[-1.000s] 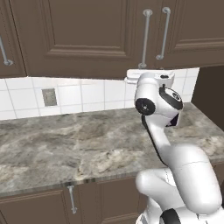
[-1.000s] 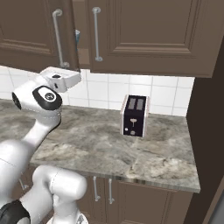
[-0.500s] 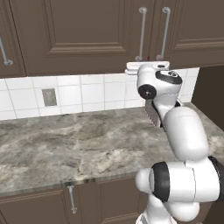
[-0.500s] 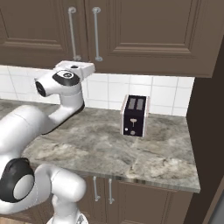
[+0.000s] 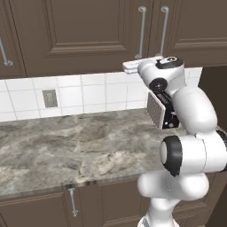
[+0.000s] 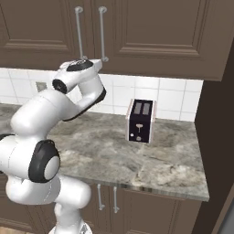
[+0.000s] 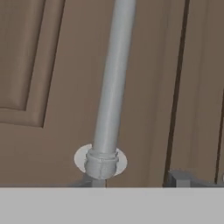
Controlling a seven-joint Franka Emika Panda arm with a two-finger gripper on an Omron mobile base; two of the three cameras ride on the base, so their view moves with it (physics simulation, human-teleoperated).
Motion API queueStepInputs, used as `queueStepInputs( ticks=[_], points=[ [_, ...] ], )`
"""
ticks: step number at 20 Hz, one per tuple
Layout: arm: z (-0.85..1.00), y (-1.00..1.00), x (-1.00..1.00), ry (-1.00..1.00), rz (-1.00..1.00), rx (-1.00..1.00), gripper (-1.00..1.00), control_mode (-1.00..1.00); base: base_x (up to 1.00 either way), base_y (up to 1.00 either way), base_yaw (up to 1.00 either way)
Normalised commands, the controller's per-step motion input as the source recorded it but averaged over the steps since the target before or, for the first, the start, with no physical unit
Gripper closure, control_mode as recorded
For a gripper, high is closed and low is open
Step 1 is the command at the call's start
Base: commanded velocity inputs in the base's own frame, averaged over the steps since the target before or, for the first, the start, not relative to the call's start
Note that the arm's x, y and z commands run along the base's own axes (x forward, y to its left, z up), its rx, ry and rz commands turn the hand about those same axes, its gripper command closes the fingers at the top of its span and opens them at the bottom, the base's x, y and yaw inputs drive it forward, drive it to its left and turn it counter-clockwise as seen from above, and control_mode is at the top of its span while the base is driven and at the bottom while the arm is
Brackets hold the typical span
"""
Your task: Open the cabinet. Pick the bowls from the counter and place them in the cabinet. Then close the cabinet.
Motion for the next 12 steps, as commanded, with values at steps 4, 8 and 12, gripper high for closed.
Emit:
queueStepInputs(
  ticks=[4,8,12],
  points=[
    [-0.10,0.38,1.00,0.00,0.02,0.00,-1.00,-1.00,0.00,0.00,0.00],
    [-0.08,0.39,1.00,-0.05,0.00,0.00,-1.00,-1.00,0.00,0.00,0.00],
    [-0.43,1.00,1.00,-0.26,-0.27,0.00,-1.00,-1.00,0.00,0.00,0.00]
  ],
)
